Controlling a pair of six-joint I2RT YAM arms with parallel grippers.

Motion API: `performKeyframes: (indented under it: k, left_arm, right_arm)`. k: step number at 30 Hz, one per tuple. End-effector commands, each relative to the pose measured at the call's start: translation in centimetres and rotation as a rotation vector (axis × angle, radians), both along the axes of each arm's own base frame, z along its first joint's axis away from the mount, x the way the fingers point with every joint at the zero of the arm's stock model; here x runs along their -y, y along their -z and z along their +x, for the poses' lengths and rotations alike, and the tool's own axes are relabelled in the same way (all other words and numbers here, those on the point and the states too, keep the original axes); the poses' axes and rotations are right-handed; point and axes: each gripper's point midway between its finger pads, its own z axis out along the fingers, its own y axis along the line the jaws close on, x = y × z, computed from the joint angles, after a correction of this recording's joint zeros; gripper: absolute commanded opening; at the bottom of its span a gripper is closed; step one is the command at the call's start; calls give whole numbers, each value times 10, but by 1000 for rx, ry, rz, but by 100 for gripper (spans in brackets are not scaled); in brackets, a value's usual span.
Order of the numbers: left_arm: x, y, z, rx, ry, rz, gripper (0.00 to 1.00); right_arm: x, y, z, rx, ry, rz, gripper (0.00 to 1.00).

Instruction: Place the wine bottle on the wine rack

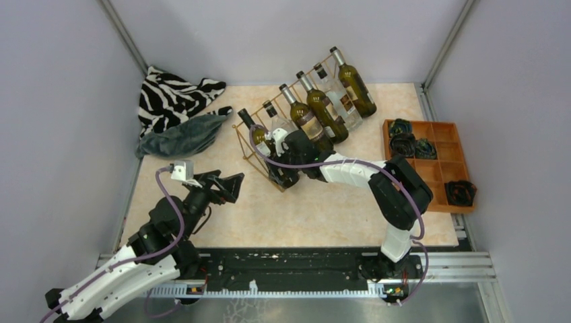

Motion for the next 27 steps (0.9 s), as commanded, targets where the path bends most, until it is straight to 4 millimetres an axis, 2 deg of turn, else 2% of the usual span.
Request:
performKeyframes:
  k: [1,11,17,19,24,27]
  left_arm:
    - [-1,2,-1,-4,-5,-9,99]
    - [-2,1,-1,-3,-6,-11,99]
    - [-2,1,-1,-4,-6,-12,99]
    - [-2,1,-1,-3,-6,-14,99]
    - [-2,0,-2,-2,-5,-15,99]
    - [-2,-1,-1,-1,-5,-17,99]
  right_arm:
    - [-25,-35,19,117,26,132,4]
    - [-25,-18,15,82,17,107,10]
    - [-23,-10,12,66,8,86,27]
    - [-23,-9,12,63,5,84,28]
    - [-23,-6,7,48,-8,74,42]
    - [-22,-4,3,46,-15,67,45]
